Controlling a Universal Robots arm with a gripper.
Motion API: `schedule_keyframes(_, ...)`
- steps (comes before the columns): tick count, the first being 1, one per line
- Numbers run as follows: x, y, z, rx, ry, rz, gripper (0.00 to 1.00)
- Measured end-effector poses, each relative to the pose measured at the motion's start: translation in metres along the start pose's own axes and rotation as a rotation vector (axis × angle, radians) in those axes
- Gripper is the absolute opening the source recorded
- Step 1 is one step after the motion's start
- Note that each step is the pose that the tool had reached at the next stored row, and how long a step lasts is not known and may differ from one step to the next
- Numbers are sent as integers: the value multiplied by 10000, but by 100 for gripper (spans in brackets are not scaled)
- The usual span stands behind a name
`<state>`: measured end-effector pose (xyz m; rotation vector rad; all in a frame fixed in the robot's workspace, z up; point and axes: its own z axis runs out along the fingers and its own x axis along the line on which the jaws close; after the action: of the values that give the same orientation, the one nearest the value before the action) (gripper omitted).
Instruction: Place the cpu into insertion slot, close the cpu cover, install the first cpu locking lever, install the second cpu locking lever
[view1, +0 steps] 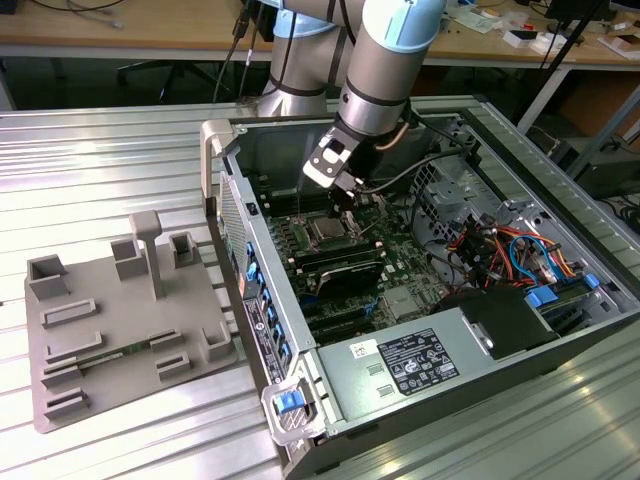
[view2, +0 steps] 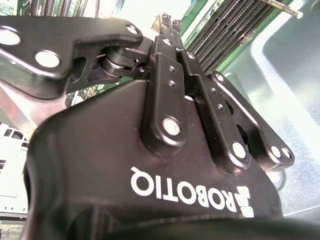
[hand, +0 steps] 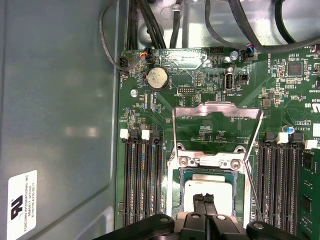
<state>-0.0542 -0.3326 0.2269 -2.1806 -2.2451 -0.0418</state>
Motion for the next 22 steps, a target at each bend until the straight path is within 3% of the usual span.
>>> schedule_keyframes(9, 1, 17, -25, 2, 30, -1, 11)
schedule_keyframes(12, -1, 70, -29, 38, 42, 0, 11)
schedule_keyframes(22, -4, 152, -29, 97, 96, 3, 11)
